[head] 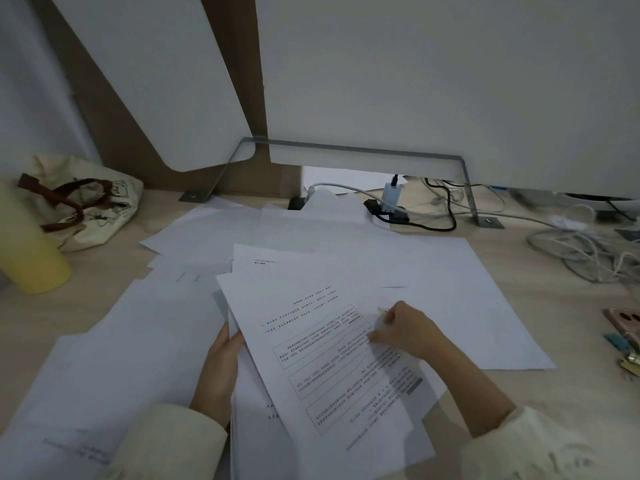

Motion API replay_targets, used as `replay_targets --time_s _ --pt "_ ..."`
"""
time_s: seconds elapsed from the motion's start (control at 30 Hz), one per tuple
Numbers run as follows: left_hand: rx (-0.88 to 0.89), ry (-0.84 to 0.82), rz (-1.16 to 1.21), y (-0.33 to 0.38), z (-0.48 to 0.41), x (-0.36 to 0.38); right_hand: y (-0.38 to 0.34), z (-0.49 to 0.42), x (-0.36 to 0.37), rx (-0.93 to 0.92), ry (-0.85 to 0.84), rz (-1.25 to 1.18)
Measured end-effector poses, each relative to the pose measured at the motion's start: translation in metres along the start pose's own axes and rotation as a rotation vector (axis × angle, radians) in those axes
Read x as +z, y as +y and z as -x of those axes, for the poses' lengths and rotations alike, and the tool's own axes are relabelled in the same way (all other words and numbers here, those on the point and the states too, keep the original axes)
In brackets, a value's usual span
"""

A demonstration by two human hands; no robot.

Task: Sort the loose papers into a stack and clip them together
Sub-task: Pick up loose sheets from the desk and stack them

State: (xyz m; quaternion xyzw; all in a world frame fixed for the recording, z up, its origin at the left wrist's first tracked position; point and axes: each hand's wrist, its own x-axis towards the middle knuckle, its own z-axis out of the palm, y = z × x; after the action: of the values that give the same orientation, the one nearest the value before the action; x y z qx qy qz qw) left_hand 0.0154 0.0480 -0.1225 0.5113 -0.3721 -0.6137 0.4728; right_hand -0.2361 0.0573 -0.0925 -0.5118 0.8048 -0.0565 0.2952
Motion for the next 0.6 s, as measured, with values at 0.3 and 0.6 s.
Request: replay_targets --time_s 0.3,0.6 --pt "-0.016 0.002 0.019 0.001 0.006 0.002 -0.012 -0.003 -0.005 0.076 -0.057 -0.033" --pt "-0.069 0.016 0.007 0.003 0.006 -0.001 -0.013 0.015 -0.035 -0.019 -0.012 -0.448"
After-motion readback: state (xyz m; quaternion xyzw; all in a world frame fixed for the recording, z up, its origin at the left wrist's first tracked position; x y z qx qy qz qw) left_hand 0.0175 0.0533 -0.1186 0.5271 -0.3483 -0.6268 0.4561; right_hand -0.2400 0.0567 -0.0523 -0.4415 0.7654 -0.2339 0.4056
